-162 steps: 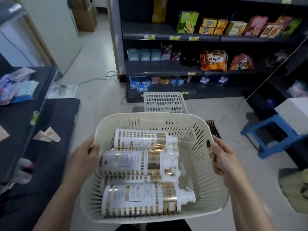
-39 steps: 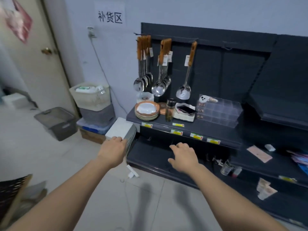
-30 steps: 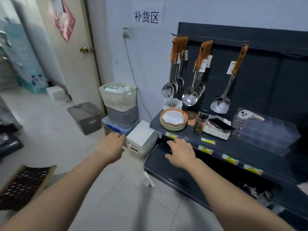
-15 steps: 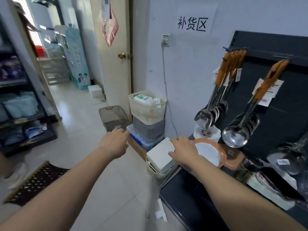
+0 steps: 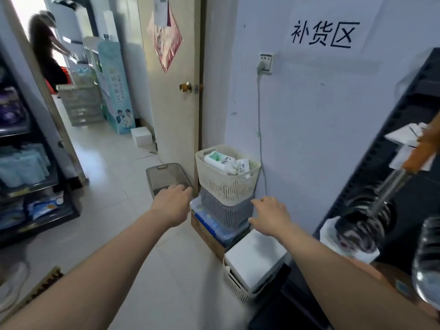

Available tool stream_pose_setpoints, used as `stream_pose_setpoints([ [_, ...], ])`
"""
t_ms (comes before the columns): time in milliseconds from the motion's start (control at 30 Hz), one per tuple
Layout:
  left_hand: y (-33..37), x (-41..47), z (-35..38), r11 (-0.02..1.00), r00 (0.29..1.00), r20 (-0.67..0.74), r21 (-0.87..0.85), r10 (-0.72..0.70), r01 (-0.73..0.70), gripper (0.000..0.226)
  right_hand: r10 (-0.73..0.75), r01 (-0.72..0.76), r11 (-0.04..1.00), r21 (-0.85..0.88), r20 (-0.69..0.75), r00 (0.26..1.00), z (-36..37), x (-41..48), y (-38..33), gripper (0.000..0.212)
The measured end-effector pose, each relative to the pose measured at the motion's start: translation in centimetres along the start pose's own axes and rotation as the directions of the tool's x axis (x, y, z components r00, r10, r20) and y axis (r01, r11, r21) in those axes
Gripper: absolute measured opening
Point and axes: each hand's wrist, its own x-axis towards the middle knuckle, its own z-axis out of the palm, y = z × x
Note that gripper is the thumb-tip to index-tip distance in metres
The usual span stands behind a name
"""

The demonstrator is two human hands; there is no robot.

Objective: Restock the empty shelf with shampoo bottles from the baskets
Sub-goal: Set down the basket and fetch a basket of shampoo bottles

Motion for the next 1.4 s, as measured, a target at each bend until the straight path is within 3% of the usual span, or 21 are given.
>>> stream_pose_setpoints([
  [400,-8.3,18.6,3.0,0.995,0.996,0.014,-0.029,0.092,-0.091,0.029,0.111,-0.113,0.992,0.047,0.041,0.993,-2.5,17.6,-2.0,0.047],
  [600,-9.8,28.2,6.5,0.993,0.995,0.014,-0.064,0.102,-0.101,0.031,0.145,-0.149,0.988,0.048,0.074,0.987,-1.4,26.7,-0.2,0.055],
  [867,-10.0,41.3,10.4,0.988,0.993,0.033,-0.105,0.117,-0.113,0.033,0.196,-0.211,0.970,0.124,0.124,0.973,0.5,38.4,4.2,0.046],
  [1167,-10.7,52.5,14.3,0.982,0.965,0.222,-0.158,0.140,-0.106,0.040,0.286,-0.321,0.934,0.156,0.210,0.935,4.0,46.1,6.9,0.052],
  [1400,-11.6,61.4,18.4,0.970,0.909,0.365,-0.204,0.200,-0.131,0.037,0.472,-0.551,0.798,0.245,0.313,0.824,7.7,49.5,6.9,0.045],
])
